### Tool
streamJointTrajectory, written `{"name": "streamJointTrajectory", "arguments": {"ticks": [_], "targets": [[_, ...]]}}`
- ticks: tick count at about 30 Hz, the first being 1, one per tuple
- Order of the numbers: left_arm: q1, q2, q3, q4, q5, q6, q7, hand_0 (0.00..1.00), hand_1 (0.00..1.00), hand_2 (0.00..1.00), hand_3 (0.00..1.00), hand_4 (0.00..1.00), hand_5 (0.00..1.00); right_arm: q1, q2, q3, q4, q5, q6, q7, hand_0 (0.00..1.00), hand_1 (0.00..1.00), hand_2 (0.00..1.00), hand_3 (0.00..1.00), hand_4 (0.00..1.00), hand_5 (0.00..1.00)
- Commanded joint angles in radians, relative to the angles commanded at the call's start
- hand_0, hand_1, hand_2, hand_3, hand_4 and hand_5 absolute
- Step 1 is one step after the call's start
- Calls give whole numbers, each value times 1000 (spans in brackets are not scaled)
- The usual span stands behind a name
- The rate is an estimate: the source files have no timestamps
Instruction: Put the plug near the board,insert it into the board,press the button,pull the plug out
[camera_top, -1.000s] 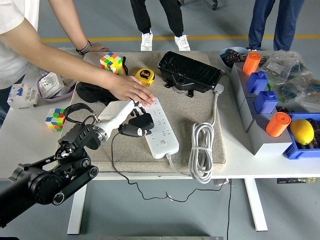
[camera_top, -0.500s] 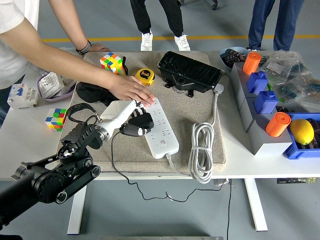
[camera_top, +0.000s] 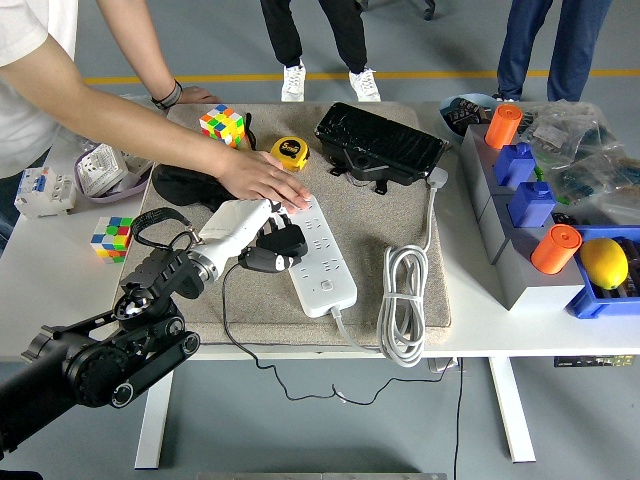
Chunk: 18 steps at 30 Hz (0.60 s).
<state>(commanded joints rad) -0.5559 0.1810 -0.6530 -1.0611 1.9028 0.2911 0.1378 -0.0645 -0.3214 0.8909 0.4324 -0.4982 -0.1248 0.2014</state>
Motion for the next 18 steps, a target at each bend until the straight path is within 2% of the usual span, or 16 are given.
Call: {"name": "streamJointTrajectory", "arguments": {"ticks": [8,13,18], "targets": [[0,8,-13,-16,-24,12,-43,220,353,302,486,784,93,-1,1,0,0,0,1,0,606,607,558,545,757,235],[4,21,-32,-48,-23,10,-51,220,352,302,486,786,92,0,2,2,1,0,1,0,607,606,558,545,757,235],[-3,56,-57,-47,-3,-9,-59,221,350,302,491,791,98,-2,2,2,0,0,1,0,606,607,558,546,758,234]]}}
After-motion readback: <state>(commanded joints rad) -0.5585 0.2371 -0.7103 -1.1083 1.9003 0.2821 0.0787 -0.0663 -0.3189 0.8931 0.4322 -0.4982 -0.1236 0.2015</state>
